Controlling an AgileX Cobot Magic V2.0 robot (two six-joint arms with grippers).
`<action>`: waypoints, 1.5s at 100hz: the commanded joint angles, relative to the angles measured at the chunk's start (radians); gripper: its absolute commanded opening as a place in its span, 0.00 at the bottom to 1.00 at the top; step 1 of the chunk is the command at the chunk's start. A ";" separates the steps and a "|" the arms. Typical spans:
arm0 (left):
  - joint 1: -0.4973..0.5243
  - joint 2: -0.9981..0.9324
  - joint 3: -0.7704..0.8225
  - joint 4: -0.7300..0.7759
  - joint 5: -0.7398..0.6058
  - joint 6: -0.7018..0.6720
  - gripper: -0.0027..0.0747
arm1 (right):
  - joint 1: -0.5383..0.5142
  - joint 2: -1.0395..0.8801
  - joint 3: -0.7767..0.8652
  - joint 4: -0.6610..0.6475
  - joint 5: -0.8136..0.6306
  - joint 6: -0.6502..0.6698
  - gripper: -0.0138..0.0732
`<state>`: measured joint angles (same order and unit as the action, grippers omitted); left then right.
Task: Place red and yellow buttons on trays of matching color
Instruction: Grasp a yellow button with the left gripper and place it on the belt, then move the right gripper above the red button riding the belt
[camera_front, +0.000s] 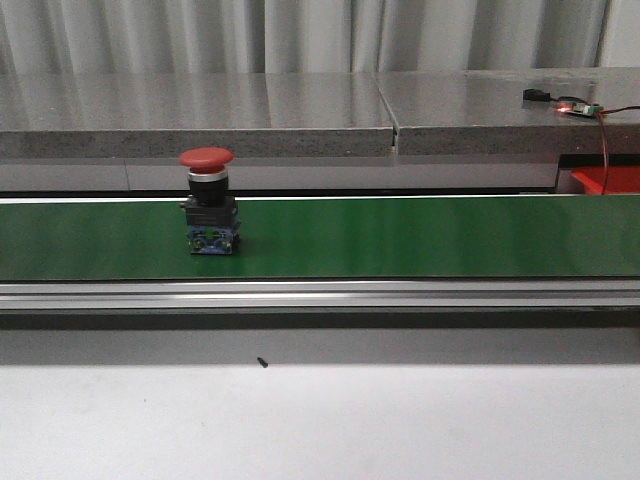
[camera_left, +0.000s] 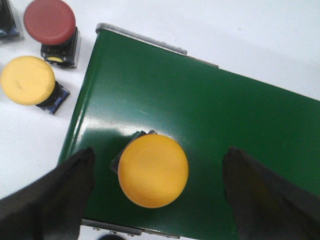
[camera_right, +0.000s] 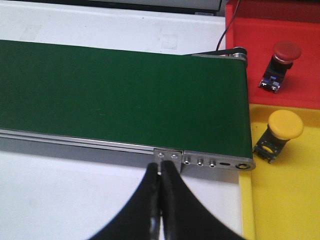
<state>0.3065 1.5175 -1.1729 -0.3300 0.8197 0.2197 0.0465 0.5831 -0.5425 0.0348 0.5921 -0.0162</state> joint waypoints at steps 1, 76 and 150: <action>-0.012 -0.083 -0.028 -0.032 -0.027 0.023 0.67 | 0.001 -0.001 -0.023 -0.004 -0.062 -0.003 0.09; -0.440 -0.399 0.096 0.162 -0.073 -0.066 0.01 | 0.001 -0.001 -0.023 -0.004 -0.062 -0.003 0.09; -0.469 -0.994 0.504 0.214 -0.100 -0.159 0.01 | 0.001 -0.001 -0.023 -0.006 -0.093 -0.003 0.09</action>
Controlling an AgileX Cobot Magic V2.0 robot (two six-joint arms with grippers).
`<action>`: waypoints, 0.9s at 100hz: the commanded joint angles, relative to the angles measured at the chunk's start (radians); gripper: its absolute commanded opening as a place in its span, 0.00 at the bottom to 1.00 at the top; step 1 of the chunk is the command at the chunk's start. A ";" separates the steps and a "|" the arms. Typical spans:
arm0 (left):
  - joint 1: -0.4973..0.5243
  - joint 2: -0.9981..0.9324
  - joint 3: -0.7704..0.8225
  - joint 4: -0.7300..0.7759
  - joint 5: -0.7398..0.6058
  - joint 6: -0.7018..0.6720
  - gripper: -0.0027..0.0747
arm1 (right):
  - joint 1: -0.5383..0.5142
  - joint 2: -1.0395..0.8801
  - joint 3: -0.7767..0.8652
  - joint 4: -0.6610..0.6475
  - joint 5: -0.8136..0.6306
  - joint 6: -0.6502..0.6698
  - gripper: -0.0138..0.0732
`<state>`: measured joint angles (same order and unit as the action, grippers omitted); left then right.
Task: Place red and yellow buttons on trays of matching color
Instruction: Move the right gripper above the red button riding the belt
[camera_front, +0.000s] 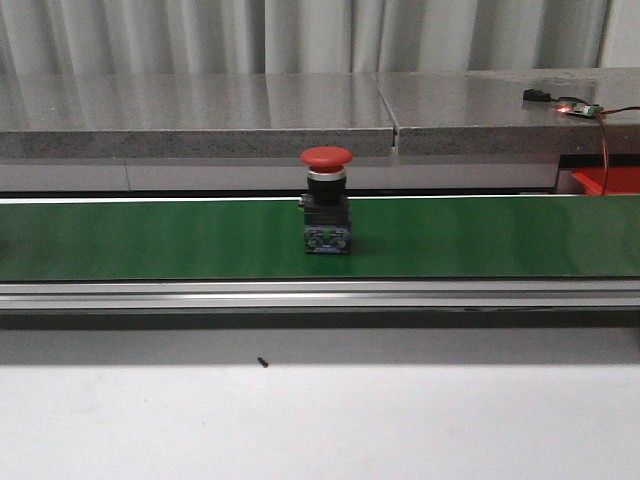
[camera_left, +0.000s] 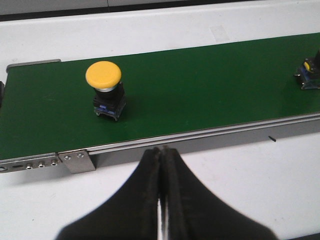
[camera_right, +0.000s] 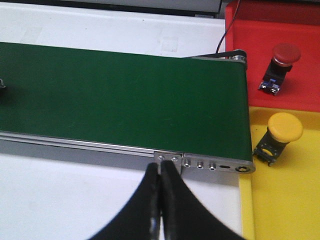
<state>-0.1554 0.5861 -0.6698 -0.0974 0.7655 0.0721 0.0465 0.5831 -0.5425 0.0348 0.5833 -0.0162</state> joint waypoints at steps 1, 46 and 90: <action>-0.007 -0.067 0.001 -0.019 -0.044 -0.011 0.01 | 0.001 -0.001 -0.023 -0.006 -0.084 -0.003 0.09; -0.007 -0.161 0.015 -0.019 0.020 -0.011 0.01 | 0.001 -0.001 -0.023 -0.006 -0.088 -0.003 0.09; -0.007 -0.161 0.015 -0.019 0.020 -0.011 0.01 | 0.056 0.238 -0.261 0.093 0.088 -0.127 0.15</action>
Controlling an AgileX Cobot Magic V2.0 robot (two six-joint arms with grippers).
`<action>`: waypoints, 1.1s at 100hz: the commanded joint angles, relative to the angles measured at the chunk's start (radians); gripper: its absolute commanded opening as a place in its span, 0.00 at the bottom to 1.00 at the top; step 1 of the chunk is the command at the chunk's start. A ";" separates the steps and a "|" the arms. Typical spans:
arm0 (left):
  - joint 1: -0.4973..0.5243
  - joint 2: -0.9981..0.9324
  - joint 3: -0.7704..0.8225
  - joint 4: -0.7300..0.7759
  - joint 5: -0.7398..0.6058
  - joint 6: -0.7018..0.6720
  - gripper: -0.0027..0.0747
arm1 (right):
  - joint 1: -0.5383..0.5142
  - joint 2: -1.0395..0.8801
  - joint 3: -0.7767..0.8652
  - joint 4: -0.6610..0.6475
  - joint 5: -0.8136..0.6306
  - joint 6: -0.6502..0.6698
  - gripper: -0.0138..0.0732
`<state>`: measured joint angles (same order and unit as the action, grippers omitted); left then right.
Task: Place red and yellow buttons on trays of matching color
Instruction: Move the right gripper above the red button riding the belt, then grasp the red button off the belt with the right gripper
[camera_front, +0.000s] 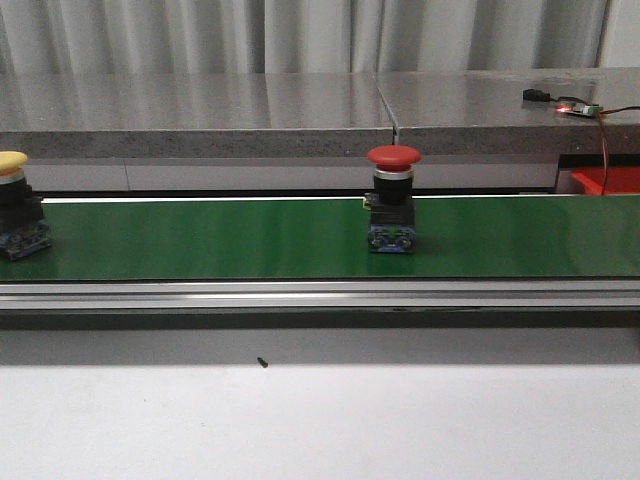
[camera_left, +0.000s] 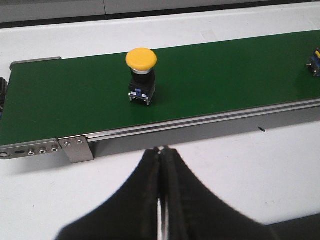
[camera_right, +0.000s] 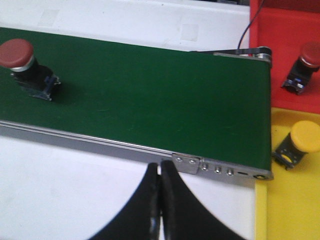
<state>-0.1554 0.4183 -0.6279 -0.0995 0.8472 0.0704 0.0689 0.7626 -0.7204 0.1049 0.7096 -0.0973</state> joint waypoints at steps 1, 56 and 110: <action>-0.007 0.006 -0.027 -0.017 -0.062 -0.009 0.01 | 0.037 0.064 -0.087 0.023 -0.037 -0.048 0.16; -0.007 0.006 -0.027 -0.017 -0.062 -0.009 0.01 | 0.212 0.516 -0.433 0.027 0.197 -0.089 0.85; -0.007 0.006 -0.027 -0.017 -0.062 -0.009 0.01 | 0.230 0.831 -0.563 0.027 0.101 -0.135 0.83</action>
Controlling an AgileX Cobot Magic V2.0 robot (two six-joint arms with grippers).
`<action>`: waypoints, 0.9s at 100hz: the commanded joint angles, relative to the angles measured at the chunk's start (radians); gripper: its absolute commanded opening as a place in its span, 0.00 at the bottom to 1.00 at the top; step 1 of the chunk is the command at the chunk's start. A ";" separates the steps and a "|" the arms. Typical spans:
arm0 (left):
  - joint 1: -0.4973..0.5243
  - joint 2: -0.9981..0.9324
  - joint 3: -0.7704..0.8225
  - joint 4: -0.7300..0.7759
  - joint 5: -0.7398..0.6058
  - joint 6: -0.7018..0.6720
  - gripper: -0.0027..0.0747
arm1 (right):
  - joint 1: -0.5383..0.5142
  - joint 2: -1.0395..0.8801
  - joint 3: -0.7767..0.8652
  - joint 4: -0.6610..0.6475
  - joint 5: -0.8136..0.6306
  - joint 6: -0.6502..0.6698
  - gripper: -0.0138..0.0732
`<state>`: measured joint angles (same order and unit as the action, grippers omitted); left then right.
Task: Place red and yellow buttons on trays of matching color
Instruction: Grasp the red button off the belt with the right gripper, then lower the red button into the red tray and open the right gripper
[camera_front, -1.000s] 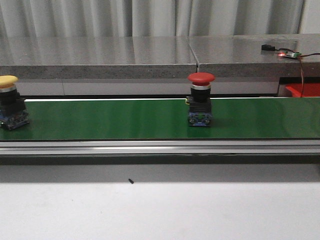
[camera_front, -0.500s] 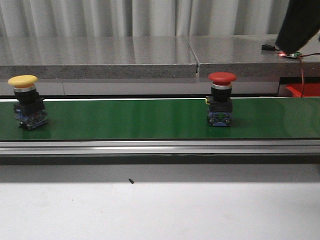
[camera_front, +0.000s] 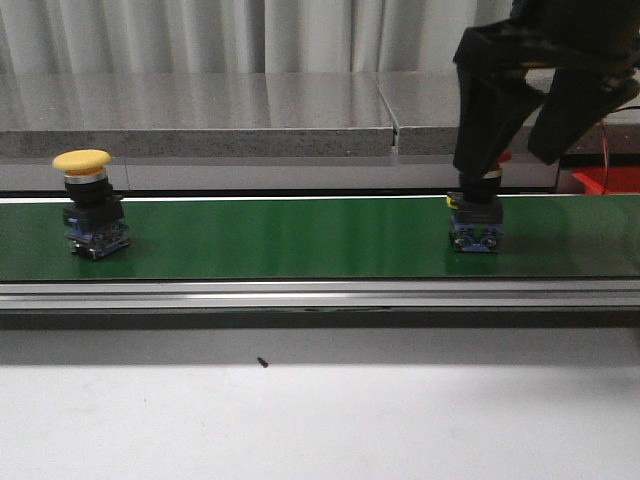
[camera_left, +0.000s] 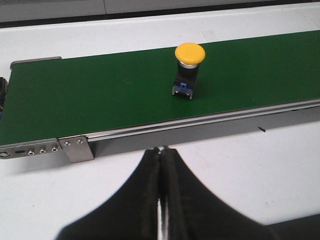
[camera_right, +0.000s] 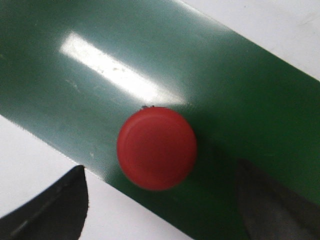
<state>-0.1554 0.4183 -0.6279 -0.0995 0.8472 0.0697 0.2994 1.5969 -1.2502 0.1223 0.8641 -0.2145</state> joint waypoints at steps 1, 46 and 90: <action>-0.007 0.006 -0.027 -0.017 -0.062 -0.009 0.01 | 0.000 -0.001 -0.033 0.010 -0.059 -0.018 0.83; -0.007 0.006 -0.027 -0.017 -0.062 -0.009 0.01 | -0.024 0.030 -0.034 0.004 -0.183 -0.018 0.37; -0.007 0.006 -0.027 -0.017 -0.062 -0.009 0.01 | -0.114 -0.106 -0.034 -0.023 -0.193 -0.017 0.37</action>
<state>-0.1554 0.4183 -0.6279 -0.0995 0.8472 0.0697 0.2345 1.5684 -1.2502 0.1101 0.7214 -0.2226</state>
